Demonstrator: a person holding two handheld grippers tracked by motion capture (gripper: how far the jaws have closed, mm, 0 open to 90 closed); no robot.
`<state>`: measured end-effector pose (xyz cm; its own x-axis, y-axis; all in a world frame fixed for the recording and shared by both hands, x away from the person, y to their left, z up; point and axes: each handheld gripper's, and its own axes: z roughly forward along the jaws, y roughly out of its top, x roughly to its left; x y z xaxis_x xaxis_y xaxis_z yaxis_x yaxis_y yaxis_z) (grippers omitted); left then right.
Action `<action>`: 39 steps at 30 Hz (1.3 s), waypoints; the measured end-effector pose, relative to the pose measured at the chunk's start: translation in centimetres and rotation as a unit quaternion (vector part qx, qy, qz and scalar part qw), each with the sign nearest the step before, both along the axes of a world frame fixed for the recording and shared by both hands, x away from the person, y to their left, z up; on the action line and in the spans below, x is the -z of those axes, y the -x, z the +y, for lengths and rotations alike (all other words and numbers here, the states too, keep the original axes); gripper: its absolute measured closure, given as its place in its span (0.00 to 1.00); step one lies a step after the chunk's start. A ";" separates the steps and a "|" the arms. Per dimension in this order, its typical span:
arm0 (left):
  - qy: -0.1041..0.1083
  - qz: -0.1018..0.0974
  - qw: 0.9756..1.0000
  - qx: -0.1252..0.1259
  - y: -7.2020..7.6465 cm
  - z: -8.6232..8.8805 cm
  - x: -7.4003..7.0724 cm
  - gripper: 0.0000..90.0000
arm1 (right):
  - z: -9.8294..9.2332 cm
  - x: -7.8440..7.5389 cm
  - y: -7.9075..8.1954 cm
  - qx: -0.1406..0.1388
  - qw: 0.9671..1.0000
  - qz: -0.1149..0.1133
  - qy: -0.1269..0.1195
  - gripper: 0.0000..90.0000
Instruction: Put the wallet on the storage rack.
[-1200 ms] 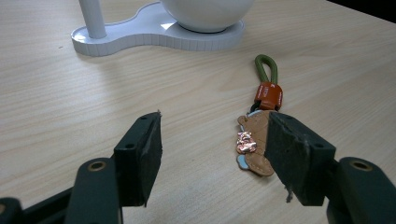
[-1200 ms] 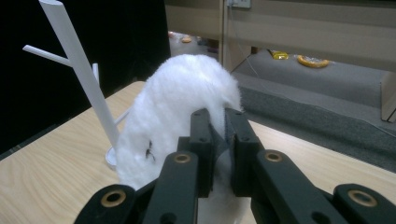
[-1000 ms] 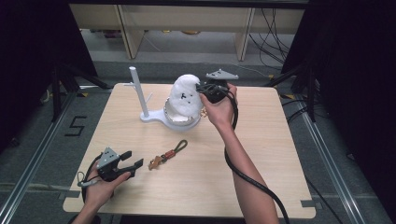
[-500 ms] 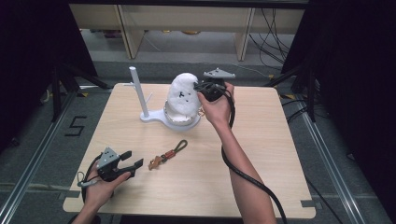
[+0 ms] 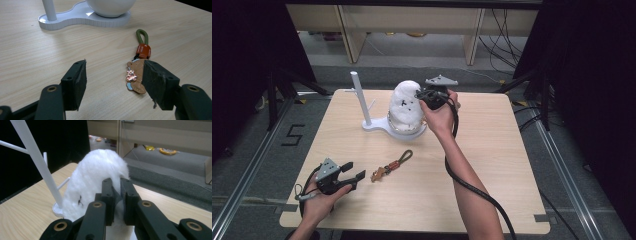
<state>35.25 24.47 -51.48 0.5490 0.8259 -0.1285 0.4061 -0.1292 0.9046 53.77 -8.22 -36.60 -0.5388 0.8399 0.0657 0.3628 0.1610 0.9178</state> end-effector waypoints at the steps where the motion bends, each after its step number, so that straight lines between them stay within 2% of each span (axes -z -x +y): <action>1: 0.000 0.000 1.000 0.000 0.0 0.0 0.0 0.40 | 0.1 0.1 -0.1 -0.002 1.000 0.000 -0.003 0.92; 9: 0.000 0.000 1.000 0.000 0.0 0.0 0.0 0.40 | 0.6 0.4 -0.3 0.000 1.000 0.006 0.000 0.92; 12: 0.001 0.001 1.000 0.000 0.0 0.0 0.0 0.40 | 0.8 0.6 -0.5 -0.001 1.000 -0.004 0.008 0.92; 13: 0.001 0.001 1.000 0.000 0.0 0.0 0.0 0.40 | 0.8 0.6 -0.5 0.001 1.000 0.002 0.005 0.92; 15: 0.001 0.001 1.000 -0.001 0.0 0.0 0.0 0.40 | 0.9 0.7 -0.6 -0.001 1.000 -0.005 0.005 0.92; 21: 0.000 0.002 1.000 -0.004 0.1 0.0 0.0 0.40 | 1.2 0.3 -0.6 -0.001 1.000 0.003 0.001 0.92; 23: 0.000 0.002 1.000 -0.004 0.1 0.0 0.0 0.40 | 1.3 0.3 -0.9 -0.007 1.000 -0.006 0.008 0.92; 26: 0.000 0.003 1.000 -0.004 0.1 0.0 0.0 0.40 | 1.4 0.3 -0.8 -0.001 1.000 -0.001 0.000 0.92; 27: -0.002 0.004 1.000 -0.005 0.1 0.0 0.0 0.40 | 1.4 0.4 -1.1 -0.007 1.000 -0.011 0.010 0.92; 28: -0.002 0.004 1.000 -0.005 0.1 0.1 0.0 0.40 | 1.6 0.4 -0.9 -0.001 1.000 0.002 0.001 0.92; 31: -0.002 0.004 1.000 -0.005 0.1 0.1 0.0 0.40 | 1.7 0.4 -1.1 -0.007 1.000 -0.002 0.001 0.92; 32: 0.000 0.004 1.000 -0.005 0.1 0.0 0.0 0.40 | 1.9 0.3 -1.0 -0.004 1.000 0.004 -0.002 0.92; 33: -0.002 0.004 1.000 -0.005 0.1 0.1 0.0 0.40 | 1.9 0.3 -1.1 -0.009 1.000 -0.003 0.004 0.92; 39: -0.003 0.005 1.000 -0.004 0.1 0.1 0.0 0.40 | 2.4 -0.1 -1.0 -0.009 1.000 -0.005 -0.004 0.92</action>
